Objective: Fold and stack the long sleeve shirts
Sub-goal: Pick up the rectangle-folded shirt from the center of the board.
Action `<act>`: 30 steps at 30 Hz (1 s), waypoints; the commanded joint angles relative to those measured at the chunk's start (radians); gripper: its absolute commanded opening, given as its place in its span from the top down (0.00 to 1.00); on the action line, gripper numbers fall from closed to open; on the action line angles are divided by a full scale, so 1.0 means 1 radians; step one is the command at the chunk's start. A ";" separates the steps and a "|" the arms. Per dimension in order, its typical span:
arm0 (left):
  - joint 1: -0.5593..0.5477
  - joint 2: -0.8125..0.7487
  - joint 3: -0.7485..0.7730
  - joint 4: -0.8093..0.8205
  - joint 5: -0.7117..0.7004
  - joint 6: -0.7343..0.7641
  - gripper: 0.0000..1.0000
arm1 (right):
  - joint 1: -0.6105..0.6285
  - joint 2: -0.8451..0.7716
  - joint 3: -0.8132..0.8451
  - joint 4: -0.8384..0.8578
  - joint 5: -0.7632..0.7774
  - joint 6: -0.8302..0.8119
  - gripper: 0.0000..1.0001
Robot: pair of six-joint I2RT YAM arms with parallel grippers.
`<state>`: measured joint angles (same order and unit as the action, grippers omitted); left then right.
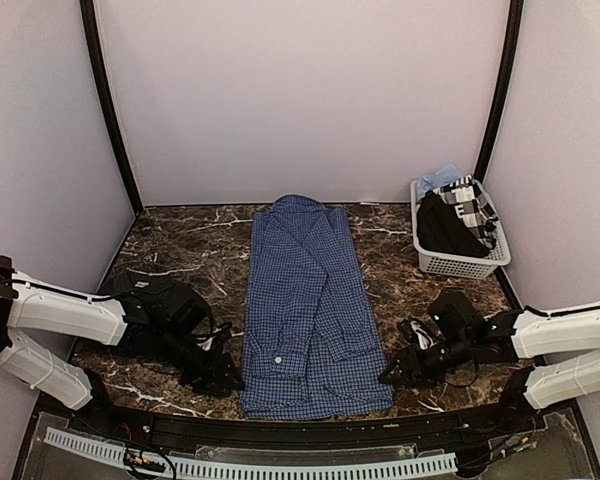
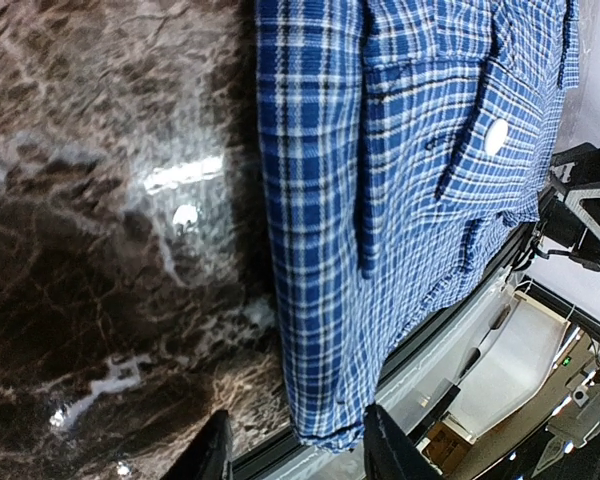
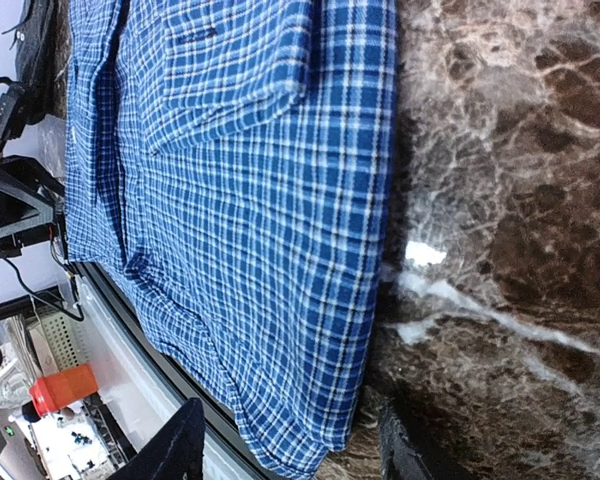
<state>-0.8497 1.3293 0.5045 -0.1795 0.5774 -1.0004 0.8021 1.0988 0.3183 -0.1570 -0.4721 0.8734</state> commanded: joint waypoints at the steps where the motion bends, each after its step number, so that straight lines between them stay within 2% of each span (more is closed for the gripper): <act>1: 0.017 0.040 0.008 0.067 0.006 0.007 0.56 | -0.031 0.028 -0.021 0.106 -0.014 0.001 0.44; 5: 0.023 0.084 0.001 0.129 0.016 -0.005 0.57 | -0.037 0.035 -0.058 0.187 -0.029 0.050 0.47; 13: 0.024 0.142 0.004 0.168 0.020 -0.006 0.59 | -0.040 0.015 -0.096 0.208 0.007 0.068 0.50; 23: 0.058 0.195 0.011 0.259 0.037 -0.026 0.66 | -0.050 0.147 -0.079 0.382 -0.001 0.087 0.52; 27: 0.084 0.214 0.007 0.298 0.048 -0.036 0.66 | -0.069 0.199 -0.033 0.391 0.018 0.063 0.52; 30: 0.114 0.216 0.003 0.316 0.055 -0.035 0.67 | -0.088 0.237 -0.033 0.457 0.012 0.084 0.52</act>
<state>-0.7692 1.5265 0.5114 0.1265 0.6556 -1.0325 0.7425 1.2873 0.2756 0.2424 -0.4969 0.9520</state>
